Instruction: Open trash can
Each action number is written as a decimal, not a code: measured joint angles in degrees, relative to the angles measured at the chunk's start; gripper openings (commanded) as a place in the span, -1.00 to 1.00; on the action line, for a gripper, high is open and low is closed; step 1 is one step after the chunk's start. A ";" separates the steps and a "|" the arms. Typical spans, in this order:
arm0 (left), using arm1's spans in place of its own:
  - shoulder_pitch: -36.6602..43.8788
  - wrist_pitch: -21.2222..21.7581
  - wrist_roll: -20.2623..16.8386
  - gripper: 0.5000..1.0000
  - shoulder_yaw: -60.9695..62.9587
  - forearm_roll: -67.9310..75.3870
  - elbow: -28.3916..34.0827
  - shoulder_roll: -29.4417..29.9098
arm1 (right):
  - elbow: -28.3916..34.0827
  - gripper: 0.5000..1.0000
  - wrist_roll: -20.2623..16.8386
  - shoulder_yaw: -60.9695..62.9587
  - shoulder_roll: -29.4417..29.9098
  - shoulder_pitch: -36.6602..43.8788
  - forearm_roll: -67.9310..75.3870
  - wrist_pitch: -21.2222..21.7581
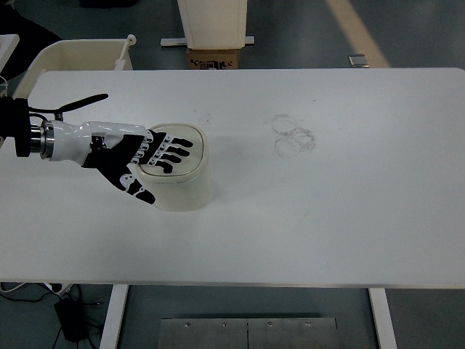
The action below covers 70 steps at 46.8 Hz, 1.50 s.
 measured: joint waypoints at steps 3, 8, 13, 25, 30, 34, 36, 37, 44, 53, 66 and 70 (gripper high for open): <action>0.02 0.00 0.00 1.00 0.00 0.00 0.00 0.05 | 0.00 0.97 0.00 0.00 0.00 0.00 0.00 0.00; -0.03 -0.01 0.01 1.00 -0.04 0.00 0.01 0.19 | 0.00 0.97 0.00 0.00 0.00 0.00 0.00 0.00; -0.63 -0.02 0.12 1.00 -0.20 -0.20 0.03 0.23 | 0.00 0.97 0.00 0.00 0.00 0.00 0.00 0.00; -4.90 -0.02 -0.04 1.00 -0.62 -2.92 1.75 -0.62 | 0.00 0.97 0.00 0.00 0.00 0.01 0.00 0.00; -7.66 -0.02 -0.07 1.00 -1.29 -4.86 3.35 -0.73 | 0.00 0.97 0.00 0.00 0.00 -0.01 0.00 0.02; -9.56 -0.02 -0.11 1.00 -2.29 -5.96 5.17 -0.74 | -0.01 0.97 0.00 0.00 0.00 -0.06 0.00 0.02; -10.27 -0.02 -0.12 1.00 -2.97 -6.32 6.12 -0.74 | 0.00 0.97 0.00 0.00 0.00 -0.04 0.00 0.02; -10.56 -0.02 -0.12 1.00 -3.38 -6.54 6.65 -0.74 | 0.00 0.97 0.00 0.00 0.00 -0.05 0.00 0.03; -11.55 -0.02 -0.31 1.00 -7.47 -7.96 10.15 -0.80 | 0.00 0.97 0.00 0.00 0.00 -0.05 0.00 0.02; -11.59 -0.01 -0.33 1.00 -11.82 -10.67 14.91 -1.06 | 0.00 0.97 0.00 0.00 0.00 -0.09 0.00 -0.03; -11.56 0.00 -0.66 1.00 -14.37 -15.39 28.06 -5.29 | 0.07 0.97 0.01 0.00 0.00 -0.09 -0.09 0.00; -11.55 -0.01 -0.83 1.00 -15.20 -17.46 32.48 -7.23 | 0.10 0.97 0.01 0.01 0.01 -0.10 -0.10 0.02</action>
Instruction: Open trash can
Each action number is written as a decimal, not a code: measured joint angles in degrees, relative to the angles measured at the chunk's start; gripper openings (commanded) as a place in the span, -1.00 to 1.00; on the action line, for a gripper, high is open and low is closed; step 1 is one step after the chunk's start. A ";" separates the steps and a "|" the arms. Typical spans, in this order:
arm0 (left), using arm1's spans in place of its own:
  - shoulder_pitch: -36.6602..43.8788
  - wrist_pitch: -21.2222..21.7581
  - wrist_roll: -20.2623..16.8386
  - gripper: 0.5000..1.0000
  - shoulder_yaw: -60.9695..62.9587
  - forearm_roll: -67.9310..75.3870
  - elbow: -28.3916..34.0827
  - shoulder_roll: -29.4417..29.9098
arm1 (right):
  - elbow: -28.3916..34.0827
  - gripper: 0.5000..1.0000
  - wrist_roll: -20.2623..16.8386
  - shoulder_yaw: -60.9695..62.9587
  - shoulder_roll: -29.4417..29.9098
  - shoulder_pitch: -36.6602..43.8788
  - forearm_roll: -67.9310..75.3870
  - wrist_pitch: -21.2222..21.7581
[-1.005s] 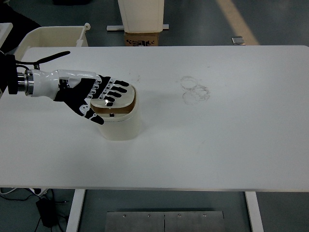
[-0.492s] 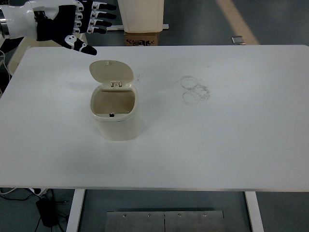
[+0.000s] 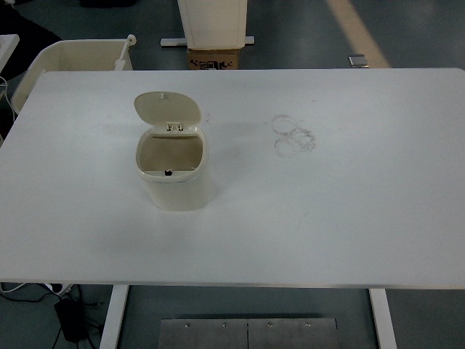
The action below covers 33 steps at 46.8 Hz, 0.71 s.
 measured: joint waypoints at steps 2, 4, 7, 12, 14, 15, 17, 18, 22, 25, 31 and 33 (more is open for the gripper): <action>0.02 0.00 -0.01 1.00 -0.39 -1.52 2.35 -1.02 | 0.00 0.97 0.03 -0.01 -0.01 0.02 0.00 -0.01; 0.11 0.00 -0.02 1.00 -0.59 -3.03 4.07 -1.65 | -0.02 0.97 0.03 -0.01 -0.01 0.01 0.00 0.00; 0.48 0.00 -0.06 1.00 -0.78 -6.51 6.25 -2.29 | -0.06 0.97 0.03 -0.01 -0.01 0.01 0.06 -0.01; 1.87 1.54 -0.16 1.00 -0.75 -13.42 8.86 -2.54 | -0.09 0.97 0.03 -0.01 -0.01 0.02 0.10 0.00; 2.73 1.65 -0.60 1.00 -0.75 -15.26 9.70 -2.56 | -0.10 0.97 0.01 -0.01 -0.01 0.02 0.11 0.00; 3.35 1.67 -1.19 1.00 -0.77 -16.30 10.33 -2.56 | -0.10 0.97 0.01 0.00 -0.01 0.02 0.11 -0.01; 4.20 1.68 -2.17 1.00 -0.76 -17.49 11.30 -2.57 | -0.10 0.97 0.01 -0.01 -0.01 0.02 0.11 0.00; 4.60 1.69 -2.82 1.00 -0.76 -17.95 11.81 -2.57 | -0.10 0.97 -0.01 -0.01 -0.01 0.02 0.11 0.00; 6.87 1.70 -5.66 1.00 -0.90 -19.66 14.37 -2.57 | -0.11 0.97 -0.02 -0.01 -0.01 0.02 0.11 0.00; 8.38 1.70 -6.73 1.00 -1.24 -21.26 15.74 -2.57 | -0.10 0.97 -0.02 -0.01 -0.01 0.02 0.10 0.00; 12.24 1.85 -7.12 1.00 -2.08 -25.68 18.34 -2.64 | -0.08 0.97 -0.01 -0.01 -0.01 0.02 0.11 -0.01; 13.47 2.13 -7.14 1.00 -2.36 -26.91 19.40 -3.19 | -0.08 0.97 -0.02 0.00 -0.01 0.01 0.10 0.00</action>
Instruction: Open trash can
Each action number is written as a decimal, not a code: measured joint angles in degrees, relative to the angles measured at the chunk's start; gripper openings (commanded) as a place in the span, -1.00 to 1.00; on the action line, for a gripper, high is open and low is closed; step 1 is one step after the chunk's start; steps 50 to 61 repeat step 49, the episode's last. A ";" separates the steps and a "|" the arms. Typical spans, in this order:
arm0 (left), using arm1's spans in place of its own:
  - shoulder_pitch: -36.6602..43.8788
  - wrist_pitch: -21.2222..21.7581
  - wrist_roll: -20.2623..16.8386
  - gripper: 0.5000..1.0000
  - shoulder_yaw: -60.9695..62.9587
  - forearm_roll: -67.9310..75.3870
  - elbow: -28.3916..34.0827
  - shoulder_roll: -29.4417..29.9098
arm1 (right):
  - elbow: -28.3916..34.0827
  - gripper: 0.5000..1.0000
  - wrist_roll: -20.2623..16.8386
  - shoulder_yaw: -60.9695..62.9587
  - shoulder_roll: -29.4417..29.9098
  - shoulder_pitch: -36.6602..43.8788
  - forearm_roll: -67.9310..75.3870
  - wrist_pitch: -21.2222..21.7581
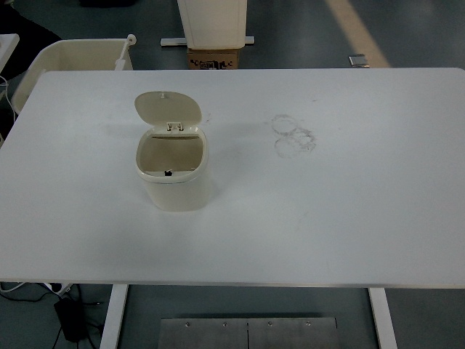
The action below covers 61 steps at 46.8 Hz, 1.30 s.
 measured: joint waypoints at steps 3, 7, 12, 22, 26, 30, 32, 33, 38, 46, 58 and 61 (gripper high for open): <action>1.52 0.13 -0.01 1.00 -0.49 -1.31 1.37 -1.45 | 0.00 0.97 0.00 0.00 0.00 0.01 0.00 0.00; 4.01 0.17 -0.01 1.00 -2.33 -2.52 4.10 -3.07 | -0.01 0.97 0.02 0.00 0.00 0.02 0.00 -0.01; 7.88 0.18 0.02 1.00 -6.49 -3.03 6.67 -5.00 | -0.02 0.97 0.02 0.00 0.00 0.01 0.00 -0.04; 14.08 1.00 -0.02 1.00 -11.68 -3.08 8.51 -7.73 | -0.01 0.97 0.02 0.00 0.00 -0.01 0.00 -0.05; 16.13 1.42 -0.04 1.00 -12.61 -3.07 8.69 -8.69 | -0.01 0.97 0.03 0.00 0.00 -0.01 0.00 -0.04; 17.66 1.62 -0.04 1.00 -13.10 -3.08 8.71 -9.21 | -0.01 0.97 0.03 0.00 0.00 -0.01 0.00 -0.03; 18.11 1.83 -0.03 1.00 -13.16 -3.08 8.71 -9.50 | -0.01 0.97 0.04 0.00 0.00 0.00 0.00 -0.02; 18.35 1.96 -0.01 1.00 -13.17 -3.07 8.71 -9.64 | -0.02 0.97 0.04 0.00 0.00 0.00 0.00 -0.01; 18.92 2.40 0.01 1.00 -13.18 -3.07 8.71 -10.05 | 0.00 0.97 0.06 0.00 0.00 0.00 0.00 0.01; 19.26 2.75 0.01 1.00 -13.19 -3.07 8.70 -10.42 | 0.00 0.97 0.09 0.00 0.00 0.00 0.00 0.01; 19.30 2.75 0.01 1.00 -13.19 -3.07 8.70 -10.45 | -0.01 0.97 0.09 0.00 0.00 0.00 0.00 0.00; 19.30 2.75 0.01 1.00 -13.19 -3.07 8.70 -10.45 | -0.01 0.97 0.09 0.00 0.00 0.00 0.00 0.00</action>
